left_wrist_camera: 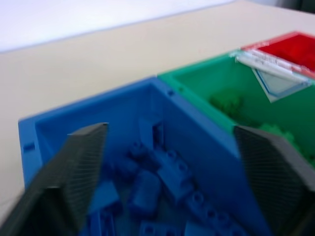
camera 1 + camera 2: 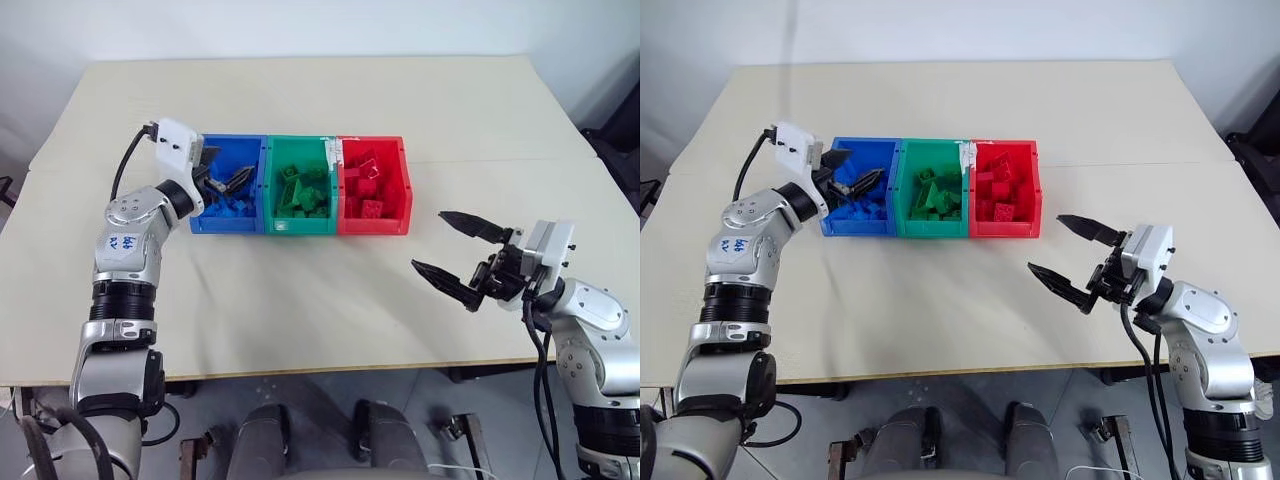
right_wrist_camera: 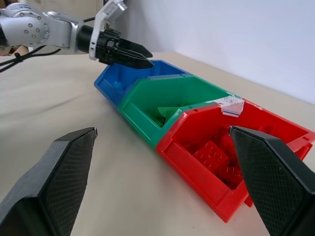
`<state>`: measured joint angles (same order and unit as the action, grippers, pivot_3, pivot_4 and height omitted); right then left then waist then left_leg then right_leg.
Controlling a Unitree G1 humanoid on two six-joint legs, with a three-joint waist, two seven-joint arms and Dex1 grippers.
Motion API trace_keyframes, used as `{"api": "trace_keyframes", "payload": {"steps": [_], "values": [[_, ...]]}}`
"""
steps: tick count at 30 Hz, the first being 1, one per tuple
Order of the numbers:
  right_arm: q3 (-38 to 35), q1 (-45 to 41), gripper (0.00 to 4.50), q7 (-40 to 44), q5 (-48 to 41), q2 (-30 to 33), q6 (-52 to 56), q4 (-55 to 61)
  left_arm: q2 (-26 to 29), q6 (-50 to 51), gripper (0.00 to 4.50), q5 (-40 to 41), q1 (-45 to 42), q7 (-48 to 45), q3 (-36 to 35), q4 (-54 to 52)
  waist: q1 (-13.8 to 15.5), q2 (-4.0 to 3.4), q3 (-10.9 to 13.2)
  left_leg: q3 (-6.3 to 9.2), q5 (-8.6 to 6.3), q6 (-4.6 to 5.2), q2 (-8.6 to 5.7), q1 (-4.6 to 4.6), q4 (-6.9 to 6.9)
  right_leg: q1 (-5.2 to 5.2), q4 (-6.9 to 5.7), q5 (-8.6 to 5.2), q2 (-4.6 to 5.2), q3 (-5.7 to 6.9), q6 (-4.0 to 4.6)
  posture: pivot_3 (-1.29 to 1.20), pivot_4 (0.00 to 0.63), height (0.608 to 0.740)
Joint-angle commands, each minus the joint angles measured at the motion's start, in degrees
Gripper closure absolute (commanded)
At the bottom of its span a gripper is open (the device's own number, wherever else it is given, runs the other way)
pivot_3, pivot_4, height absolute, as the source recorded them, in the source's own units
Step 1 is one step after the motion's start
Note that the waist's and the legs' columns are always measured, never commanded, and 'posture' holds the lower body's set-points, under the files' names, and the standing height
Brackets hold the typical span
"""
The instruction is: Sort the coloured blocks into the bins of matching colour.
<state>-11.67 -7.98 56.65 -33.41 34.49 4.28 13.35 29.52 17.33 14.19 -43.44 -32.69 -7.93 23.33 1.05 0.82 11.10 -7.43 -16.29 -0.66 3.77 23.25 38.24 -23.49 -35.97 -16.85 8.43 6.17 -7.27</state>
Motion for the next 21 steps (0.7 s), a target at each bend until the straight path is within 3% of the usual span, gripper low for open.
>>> {"api": "trace_keyframes", "payload": {"steps": [1,5,9,11,12,18,21], "values": [[-1.26,-0.17,0.0,-0.74,0.32,-0.01,-1.03,0.56,2.54,-2.22,0.05,2.23,2.07,-2.86,-3.1,-4.74,-0.02,0.0,0.0,0.0,0.0,0.0,0.0,0.0,0.01,0.0,-0.01,0.0,0.0,0.0,0.0,0.0,0.15,0.74],[-1.3,-1.13,0.0,-1.55,1.6,0.01,-1.39,-1.87,6.32,-3.63,0.05,4.36,7.08,-6.11,-7.08,-7.18,-0.51,0.0,0.0,0.0,0.0,0.0,0.01,-0.02,-0.01,-0.01,-0.02,0.0,0.0,0.0,0.0,0.0,0.15,0.74],[-1.74,-1.02,0.0,0.6,2.0,0.94,-3.07,-3.48,10.23,-6.62,0.9,8.77,16.16,-14.58,-11.18,-13.91,-1.09,0.0,0.0,0.0,0.0,-0.01,0.02,-0.02,-0.07,-0.01,0.0,0.0,0.01,-0.01,0.0,0.0,0.15,0.74],[-2.23,-0.99,0.61,1.85,1.7,1.98,-3.01,-4.15,12.81,-7.84,1.56,10.6,22.36,-20.4,-12.55,-17.39,-1.2,0.0,0.0,-0.01,-0.02,-0.02,0.02,-0.02,-0.1,-0.02,0.03,0.0,0.01,-0.01,0.0,0.0,0.15,0.74],[-2.37,-1.02,0.64,2.65,1.82,2.67,-3.25,-4.69,13.97,-8.03,1.88,11.27,25.16,-22.4,-13.17,-18.73,-1.23,0.0,0.0,-0.03,-0.04,-0.02,0.02,-0.04,-0.09,-0.02,0.01,0.0,0.01,-0.01,0.0,0.0,0.15,0.74],[-1.67,1.25,0.64,9.98,2.27,6.71,-5.04,-6.39,18.35,-12.33,1.88,9.41,35.21,-27.07,-15.12,-20.21,-0.99,0.01,0.0,-0.01,-0.04,-0.01,0.04,-0.06,-0.06,-0.03,0.15,-0.02,0.03,-0.01,0.03,0.0,0.15,0.74],[-2.37,2.64,0.64,12.92,0.37,9.17,-2.33,-6.82,19.86,-14.08,1.3,9.83,39.63,-29.67,-16.16,-19.37,-1.17,0.01,0.0,-0.01,-0.06,-0.01,0.04,-0.07,-0.07,-0.03,0.15,-0.02,0.04,-0.01,0.05,0.0,0.15,0.74]]}}
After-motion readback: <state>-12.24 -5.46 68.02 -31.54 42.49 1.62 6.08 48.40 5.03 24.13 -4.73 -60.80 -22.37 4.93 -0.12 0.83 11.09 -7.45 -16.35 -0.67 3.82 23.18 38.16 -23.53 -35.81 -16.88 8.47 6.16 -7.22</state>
